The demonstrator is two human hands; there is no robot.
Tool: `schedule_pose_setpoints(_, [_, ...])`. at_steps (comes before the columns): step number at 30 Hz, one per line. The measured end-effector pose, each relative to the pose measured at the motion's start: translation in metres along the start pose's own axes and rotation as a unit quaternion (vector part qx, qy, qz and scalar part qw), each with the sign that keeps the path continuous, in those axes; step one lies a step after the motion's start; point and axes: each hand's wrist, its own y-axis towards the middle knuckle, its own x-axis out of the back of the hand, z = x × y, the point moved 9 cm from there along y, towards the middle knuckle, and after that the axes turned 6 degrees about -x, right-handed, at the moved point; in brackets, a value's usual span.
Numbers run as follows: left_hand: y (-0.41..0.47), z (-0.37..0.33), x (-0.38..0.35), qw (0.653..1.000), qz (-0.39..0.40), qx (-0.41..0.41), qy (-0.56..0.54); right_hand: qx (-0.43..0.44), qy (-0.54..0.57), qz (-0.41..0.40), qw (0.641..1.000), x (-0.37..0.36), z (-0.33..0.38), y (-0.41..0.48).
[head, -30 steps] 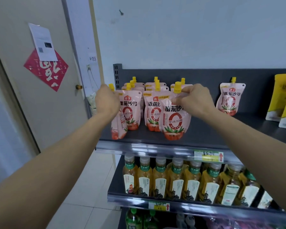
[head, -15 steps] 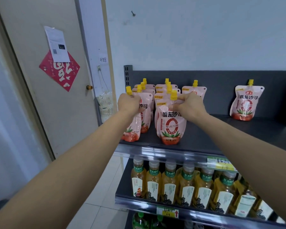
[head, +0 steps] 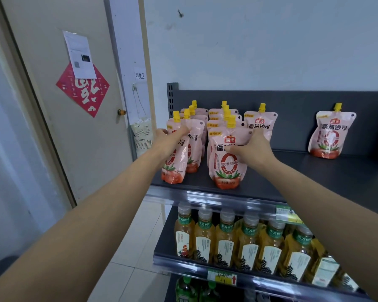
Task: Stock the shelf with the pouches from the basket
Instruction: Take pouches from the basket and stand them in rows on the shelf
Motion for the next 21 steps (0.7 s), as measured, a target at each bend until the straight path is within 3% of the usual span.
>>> schedule_pose_setpoints(6, [0.006,0.010,0.003,1.000,-0.003,-0.009,0.021,-0.038,0.018,0.101,0.994,-0.017,-0.019,0.001])
schedule_pose_setpoints(9, [0.008,0.021,0.001,1.000,0.000,0.008,0.028,-0.032,0.030,0.108,0.993,-0.020,-0.026,0.000])
schedule_pose_setpoints(16, [0.013,0.024,0.003,0.996,0.048,0.020,-0.066,-0.046,0.035,0.123,0.991,-0.025,-0.043,0.004])
schedule_pose_setpoints(21, [0.013,0.020,0.003,0.996,0.037,-0.014,-0.086,-0.045,0.058,0.125,0.989,-0.026,-0.044,0.007])
